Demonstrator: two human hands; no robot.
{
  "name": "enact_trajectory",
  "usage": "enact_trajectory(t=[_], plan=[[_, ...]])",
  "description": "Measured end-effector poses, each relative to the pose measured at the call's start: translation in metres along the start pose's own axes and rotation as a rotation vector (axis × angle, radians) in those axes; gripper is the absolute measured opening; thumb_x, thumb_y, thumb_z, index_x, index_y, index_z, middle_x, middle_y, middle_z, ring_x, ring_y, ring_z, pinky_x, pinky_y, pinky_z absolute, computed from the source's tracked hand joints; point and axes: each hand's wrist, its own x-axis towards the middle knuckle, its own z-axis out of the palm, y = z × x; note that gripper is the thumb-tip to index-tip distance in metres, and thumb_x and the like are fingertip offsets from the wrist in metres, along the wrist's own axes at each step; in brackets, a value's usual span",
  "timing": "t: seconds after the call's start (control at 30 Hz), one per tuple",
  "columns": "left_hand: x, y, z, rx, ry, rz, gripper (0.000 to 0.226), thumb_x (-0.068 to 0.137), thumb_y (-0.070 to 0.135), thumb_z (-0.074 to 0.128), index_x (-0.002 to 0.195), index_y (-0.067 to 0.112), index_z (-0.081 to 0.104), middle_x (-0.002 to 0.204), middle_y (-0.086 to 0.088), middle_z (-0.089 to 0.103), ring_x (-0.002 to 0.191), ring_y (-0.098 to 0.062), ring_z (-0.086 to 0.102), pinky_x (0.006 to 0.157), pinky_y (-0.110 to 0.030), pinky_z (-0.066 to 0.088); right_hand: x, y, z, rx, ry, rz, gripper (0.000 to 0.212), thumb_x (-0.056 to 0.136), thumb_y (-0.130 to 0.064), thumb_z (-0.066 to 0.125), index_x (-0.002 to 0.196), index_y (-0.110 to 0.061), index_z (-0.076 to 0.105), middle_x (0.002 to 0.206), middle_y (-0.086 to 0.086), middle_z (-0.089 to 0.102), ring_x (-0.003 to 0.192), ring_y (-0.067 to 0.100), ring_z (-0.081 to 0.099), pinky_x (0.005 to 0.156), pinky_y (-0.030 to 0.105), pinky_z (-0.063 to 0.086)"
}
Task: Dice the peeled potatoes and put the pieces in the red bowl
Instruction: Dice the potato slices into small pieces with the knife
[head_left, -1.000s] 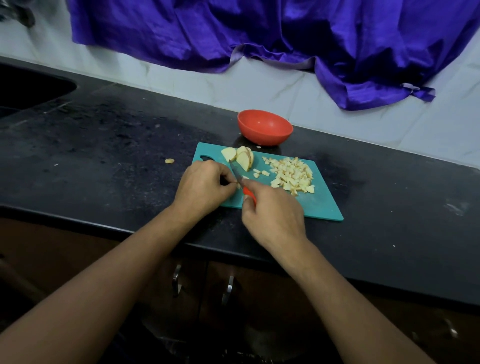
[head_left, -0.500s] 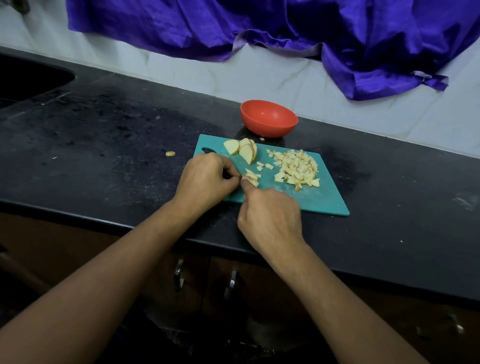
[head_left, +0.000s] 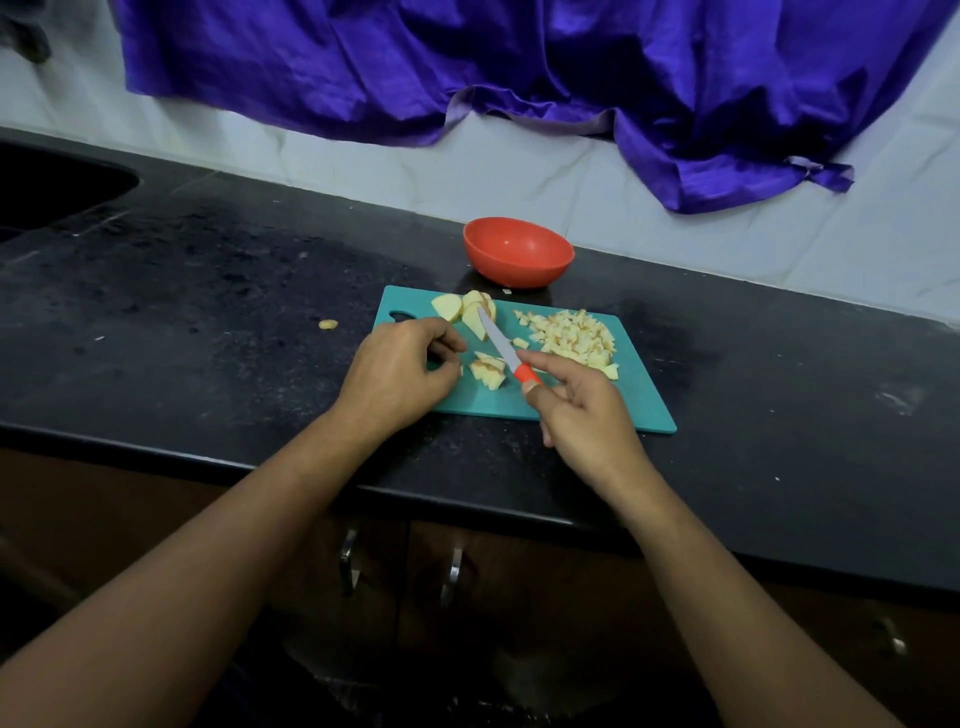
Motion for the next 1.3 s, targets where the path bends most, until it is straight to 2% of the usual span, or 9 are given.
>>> enact_trajectory(t=[0.1, 0.23, 0.33, 0.43, 0.57, 0.7, 0.87, 1.03, 1.3], plan=[[-0.001, 0.002, 0.001, 0.030, -0.010, 0.035, 0.023, 0.089, 0.017, 0.069, 0.111, 0.023, 0.075, 0.098, 0.014, 0.074, 0.094, -0.001, 0.067, 0.093, -0.030, 0.056, 0.005, 0.007, 0.001, -0.050, 0.025, -0.053, 0.040, 0.102, -0.025, 0.058, 0.141, -0.037, 0.060, 0.054, -0.008, 0.051, 0.052, 0.019, 0.045, 0.052, 0.046, 0.044], [0.000, 0.001, 0.003, 0.045, -0.016, 0.059, 0.019, 0.087, 0.020, 0.074, 0.106, 0.024, 0.075, 0.090, 0.015, 0.073, 0.088, 0.002, 0.066, 0.088, -0.028, 0.057, 0.005, 0.016, 0.005, -0.061, 0.095, -0.133, 0.042, 0.102, -0.026, 0.058, 0.142, -0.040, 0.057, 0.065, -0.004, 0.065, 0.045, 0.008, 0.038, 0.045, 0.040, 0.037], [0.001, 0.001, 0.004, -0.007, -0.056, 0.055, 0.015, 0.085, 0.024, 0.080, 0.099, 0.027, 0.076, 0.085, 0.017, 0.072, 0.083, 0.006, 0.065, 0.083, -0.025, 0.058, 0.003, 0.019, 0.004, -0.018, 0.180, -0.147, 0.043, 0.102, -0.022, 0.059, 0.142, -0.036, 0.058, 0.053, -0.016, 0.053, 0.044, 0.008, 0.037, 0.044, 0.029, 0.032], [0.002, 0.002, 0.003, -0.072, -0.078, 0.073, 0.014, 0.086, 0.020, 0.078, 0.097, 0.027, 0.076, 0.087, 0.017, 0.073, 0.081, 0.004, 0.066, 0.082, -0.028, 0.059, 0.003, 0.021, 0.002, -0.019, 0.206, -0.142, 0.043, 0.102, -0.022, 0.059, 0.143, -0.036, 0.058, 0.055, -0.013, 0.056, 0.044, 0.007, 0.038, 0.043, 0.030, 0.034], [0.013, -0.001, -0.002, 0.056, -0.108, 0.069, 0.045, 0.081, 0.013, 0.068, 0.124, 0.027, 0.070, 0.112, 0.009, 0.066, 0.079, -0.004, 0.063, 0.084, -0.036, 0.056, 0.005, 0.023, 0.004, -0.084, 0.203, -0.135, 0.042, 0.102, -0.027, 0.059, 0.143, -0.037, 0.057, 0.054, -0.014, 0.053, 0.044, 0.008, 0.039, 0.045, 0.029, 0.035], [0.032, 0.004, -0.006, 0.217, -0.343, 0.088, 0.063, 0.081, 0.036, 0.071, 0.142, 0.029, 0.057, 0.132, 0.004, 0.056, 0.093, -0.009, 0.052, 0.090, -0.036, 0.050, 0.005, 0.022, 0.004, -0.135, 0.208, -0.148, 0.042, 0.102, -0.029, 0.058, 0.143, -0.037, 0.057, 0.057, -0.019, 0.046, 0.045, 0.007, 0.044, 0.047, 0.021, 0.031], [0.046, 0.007, -0.006, 0.232, -0.479, 0.160, 0.067, 0.078, 0.064, 0.075, 0.137, 0.034, 0.062, 0.122, 0.011, 0.054, 0.108, -0.009, 0.052, 0.092, -0.030, 0.044, 0.005, 0.023, 0.003, -0.140, 0.211, -0.143, 0.042, 0.102, -0.029, 0.058, 0.143, -0.037, 0.057, 0.055, -0.012, 0.049, 0.044, 0.008, 0.040, 0.047, 0.025, 0.033], [0.040, 0.012, 0.010, 0.281, -0.319, 0.140, 0.075, 0.064, 0.092, 0.055, 0.115, 0.039, 0.070, 0.113, 0.015, 0.060, 0.102, -0.009, 0.058, 0.087, -0.039, 0.053, 0.005, 0.022, 0.003, -0.151, 0.212, -0.149, 0.042, 0.102, -0.030, 0.059, 0.143, -0.037, 0.058, 0.058, -0.013, 0.052, 0.046, 0.007, 0.043, 0.048, 0.022, 0.032], [0.027, 0.021, 0.031, 0.386, -0.074, 0.156, 0.043, 0.084, 0.072, 0.057, 0.100, 0.032, 0.063, 0.099, 0.008, 0.057, 0.092, -0.016, 0.059, 0.067, -0.033, 0.042, 0.007, 0.024, 0.004, -0.134, 0.211, -0.139, 0.042, 0.101, -0.030, 0.059, 0.142, -0.037, 0.058, 0.058, -0.011, 0.055, 0.045, 0.007, 0.043, 0.048, 0.025, 0.034]])
